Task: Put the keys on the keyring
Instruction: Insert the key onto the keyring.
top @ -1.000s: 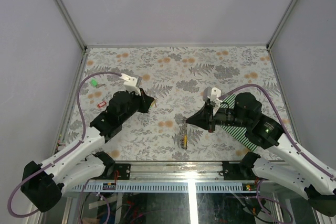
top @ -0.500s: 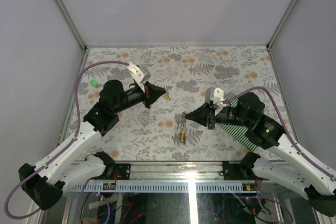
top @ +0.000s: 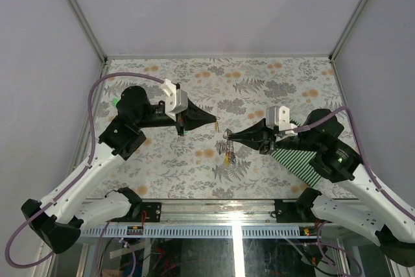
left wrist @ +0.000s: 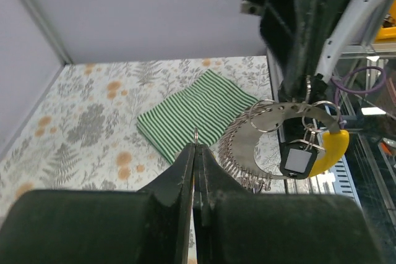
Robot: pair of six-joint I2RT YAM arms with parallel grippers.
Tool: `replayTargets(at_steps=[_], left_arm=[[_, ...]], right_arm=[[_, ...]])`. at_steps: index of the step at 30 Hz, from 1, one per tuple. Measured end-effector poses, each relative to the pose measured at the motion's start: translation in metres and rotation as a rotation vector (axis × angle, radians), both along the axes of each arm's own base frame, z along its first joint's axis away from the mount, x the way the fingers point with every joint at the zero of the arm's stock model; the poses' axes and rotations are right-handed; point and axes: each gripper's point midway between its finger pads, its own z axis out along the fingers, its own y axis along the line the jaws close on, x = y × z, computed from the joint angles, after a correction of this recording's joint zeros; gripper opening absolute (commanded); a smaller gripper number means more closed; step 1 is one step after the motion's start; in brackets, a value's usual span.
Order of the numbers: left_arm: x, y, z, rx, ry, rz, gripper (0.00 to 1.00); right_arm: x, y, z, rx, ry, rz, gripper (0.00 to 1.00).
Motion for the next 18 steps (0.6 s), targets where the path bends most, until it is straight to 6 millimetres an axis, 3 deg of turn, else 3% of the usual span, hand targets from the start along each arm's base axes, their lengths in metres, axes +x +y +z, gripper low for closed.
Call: replayTargets(at_steps=[9,18], left_arm=[[-0.044,0.013,0.032,-0.052,-0.135,-0.14,0.0],[-0.054,0.017,0.038,-0.063,-0.165,-0.171,0.0]], right_arm=[[-0.016,0.013,0.021,0.093,0.037,0.126,0.0],[-0.02,0.018,0.028,0.177,0.121,0.163,0.0]])
